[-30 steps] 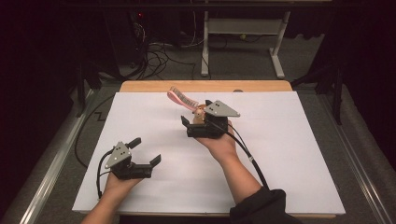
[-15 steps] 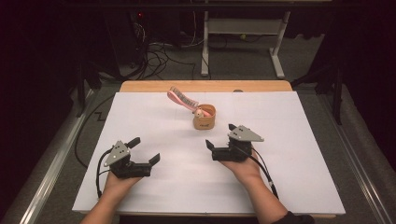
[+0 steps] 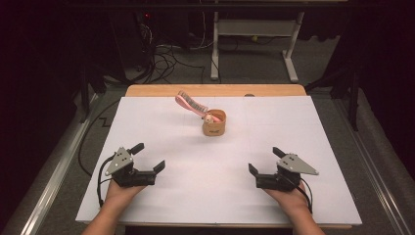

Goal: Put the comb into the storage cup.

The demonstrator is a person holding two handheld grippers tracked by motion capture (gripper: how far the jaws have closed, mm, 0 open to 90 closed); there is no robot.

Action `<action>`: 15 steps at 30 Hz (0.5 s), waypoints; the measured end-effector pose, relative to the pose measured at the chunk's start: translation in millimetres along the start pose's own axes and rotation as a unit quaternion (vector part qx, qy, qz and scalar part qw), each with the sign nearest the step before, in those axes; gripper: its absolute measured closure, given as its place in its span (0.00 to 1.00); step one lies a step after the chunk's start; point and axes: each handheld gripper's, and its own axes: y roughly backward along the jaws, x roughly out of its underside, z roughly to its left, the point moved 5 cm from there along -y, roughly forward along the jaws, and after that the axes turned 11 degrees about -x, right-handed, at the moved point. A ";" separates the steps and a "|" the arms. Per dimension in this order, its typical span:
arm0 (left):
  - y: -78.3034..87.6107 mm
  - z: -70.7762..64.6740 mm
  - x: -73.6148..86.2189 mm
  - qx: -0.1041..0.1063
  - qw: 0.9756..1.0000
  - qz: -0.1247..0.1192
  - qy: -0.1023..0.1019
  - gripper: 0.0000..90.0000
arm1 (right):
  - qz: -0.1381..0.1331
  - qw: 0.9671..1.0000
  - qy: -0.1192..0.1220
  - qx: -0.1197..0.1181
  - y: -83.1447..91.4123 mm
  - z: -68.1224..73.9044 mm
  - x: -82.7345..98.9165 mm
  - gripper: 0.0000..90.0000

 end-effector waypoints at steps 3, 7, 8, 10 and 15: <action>-0.6 -0.4 0.6 -0.003 1.000 0.003 -0.005 0.00 | -0.007 1.000 -0.005 0.009 21.4 -5.5 8.0 0.00; -0.6 -3.3 0.2 -0.004 1.000 0.003 -0.011 0.00 | -0.026 0.999 -0.014 0.021 46.6 -11.7 14.5 0.00; 0.2 -4.0 -0.5 -0.003 1.000 0.004 -0.012 0.00 | -0.032 0.999 -0.014 0.023 52.8 -13.2 15.0 0.00; 2.3 -5.1 -1.0 -0.006 1.000 0.004 -0.011 0.00 | -0.041 0.999 -0.018 0.026 58.2 -15.2 14.2 0.00; 7.9 -7.0 10.8 0.003 1.000 0.017 -0.024 0.00 | -0.032 0.999 -0.015 0.025 55.6 -14.6 19.3 0.00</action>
